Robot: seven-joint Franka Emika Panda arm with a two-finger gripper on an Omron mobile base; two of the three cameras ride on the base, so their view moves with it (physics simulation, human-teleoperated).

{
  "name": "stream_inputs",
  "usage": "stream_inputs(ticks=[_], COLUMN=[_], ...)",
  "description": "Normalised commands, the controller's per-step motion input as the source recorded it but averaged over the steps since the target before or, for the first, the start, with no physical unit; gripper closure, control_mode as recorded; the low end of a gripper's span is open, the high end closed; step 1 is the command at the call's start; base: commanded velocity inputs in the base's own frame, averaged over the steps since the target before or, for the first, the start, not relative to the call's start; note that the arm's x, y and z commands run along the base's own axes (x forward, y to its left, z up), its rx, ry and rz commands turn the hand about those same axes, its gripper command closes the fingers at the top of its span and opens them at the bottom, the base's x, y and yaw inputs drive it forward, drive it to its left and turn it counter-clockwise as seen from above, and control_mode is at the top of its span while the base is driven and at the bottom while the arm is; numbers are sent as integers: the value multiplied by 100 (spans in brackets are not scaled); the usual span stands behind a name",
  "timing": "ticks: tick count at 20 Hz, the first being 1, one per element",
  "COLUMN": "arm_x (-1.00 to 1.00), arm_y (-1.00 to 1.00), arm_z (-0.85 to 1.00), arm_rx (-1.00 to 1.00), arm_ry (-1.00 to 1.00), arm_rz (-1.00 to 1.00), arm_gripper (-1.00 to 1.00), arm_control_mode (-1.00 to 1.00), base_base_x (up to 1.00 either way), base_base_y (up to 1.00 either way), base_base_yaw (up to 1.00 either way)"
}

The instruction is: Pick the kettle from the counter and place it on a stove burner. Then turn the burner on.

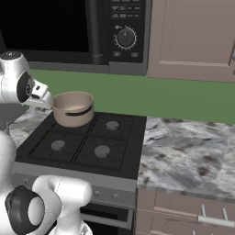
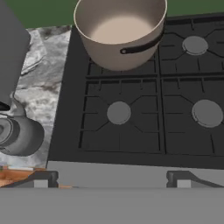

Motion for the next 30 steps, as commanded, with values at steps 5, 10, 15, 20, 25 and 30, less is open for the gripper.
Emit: stream_inputs(ticks=[5,10,15,20,25,30], arm_x=[-6,-12,-2,-6,0,0], arm_y=[96,74,67,70,24,0], arm_z=[-31,-35,-32,-19,0,0], arm_rx=[9,16,16,7,0,0], arm_ry=[1,0,2,0,0,0], arm_rz=[0,0,0,0,0,0], arm_gripper=[-100,-100,-100,-100,-100,-100], arm_control_mode=[-100,-100,-100,-100,-100,-100], base_base_x=[0,0,0,0,0,0], base_base_y=[0,0,0,0,0,0], base_base_yaw=[0,0,0,0,0,0])
